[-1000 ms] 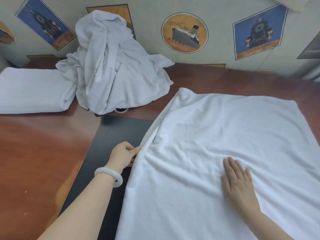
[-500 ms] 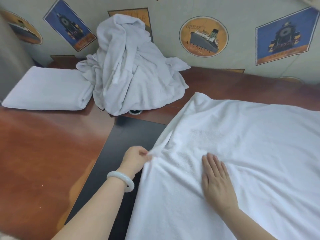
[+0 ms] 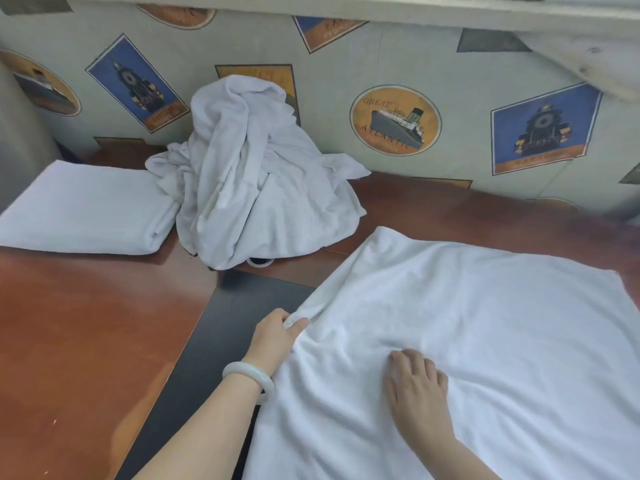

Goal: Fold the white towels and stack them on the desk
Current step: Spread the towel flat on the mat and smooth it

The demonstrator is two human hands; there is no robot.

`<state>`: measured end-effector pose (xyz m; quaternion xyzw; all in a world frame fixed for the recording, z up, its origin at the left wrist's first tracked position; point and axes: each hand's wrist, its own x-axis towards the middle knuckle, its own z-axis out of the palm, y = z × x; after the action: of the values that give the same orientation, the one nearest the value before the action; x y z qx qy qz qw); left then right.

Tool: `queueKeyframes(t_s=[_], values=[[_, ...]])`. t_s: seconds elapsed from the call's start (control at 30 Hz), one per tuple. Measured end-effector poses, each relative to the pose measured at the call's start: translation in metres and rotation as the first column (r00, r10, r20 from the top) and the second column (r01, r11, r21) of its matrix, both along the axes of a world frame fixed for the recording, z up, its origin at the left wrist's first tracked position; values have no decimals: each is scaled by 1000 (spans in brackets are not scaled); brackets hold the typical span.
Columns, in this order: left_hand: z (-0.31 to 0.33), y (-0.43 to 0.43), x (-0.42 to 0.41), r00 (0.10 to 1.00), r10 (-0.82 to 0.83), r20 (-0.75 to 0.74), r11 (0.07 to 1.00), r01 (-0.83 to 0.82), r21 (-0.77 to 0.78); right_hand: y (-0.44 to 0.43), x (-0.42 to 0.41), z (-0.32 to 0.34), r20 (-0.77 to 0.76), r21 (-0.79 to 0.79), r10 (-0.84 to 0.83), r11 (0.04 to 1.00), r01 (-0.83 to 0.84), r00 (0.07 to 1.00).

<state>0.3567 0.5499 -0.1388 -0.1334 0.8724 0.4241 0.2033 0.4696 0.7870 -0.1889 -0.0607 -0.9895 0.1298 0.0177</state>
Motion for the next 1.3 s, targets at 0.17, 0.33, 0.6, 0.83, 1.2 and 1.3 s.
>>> queueKeyframes(t_s=[0.17,0.33,0.6,0.83,1.2,1.3], values=[[-11,-2,-35,989,101,-112,992,-109,-70,36,-30,5,36,-26,38,999,-37,999],[-25,12,-62,984,-20,-177,966,-27,-258,56,-57,2,107,-160,46,987,-28,993],[-29,66,-127,836,-483,-261,861,400,-313,75,-104,-17,-65,11,92,996,-91,994],[-33,39,-154,881,-283,-380,924,145,-354,85,-104,-21,-62,-119,144,981,-151,988],[-21,123,-179,604,-747,-279,660,726,-194,105,-241,26,71,-380,-63,921,85,995],[-19,127,-178,583,-764,-276,627,772,-104,99,-269,25,180,-574,-21,809,122,983]])
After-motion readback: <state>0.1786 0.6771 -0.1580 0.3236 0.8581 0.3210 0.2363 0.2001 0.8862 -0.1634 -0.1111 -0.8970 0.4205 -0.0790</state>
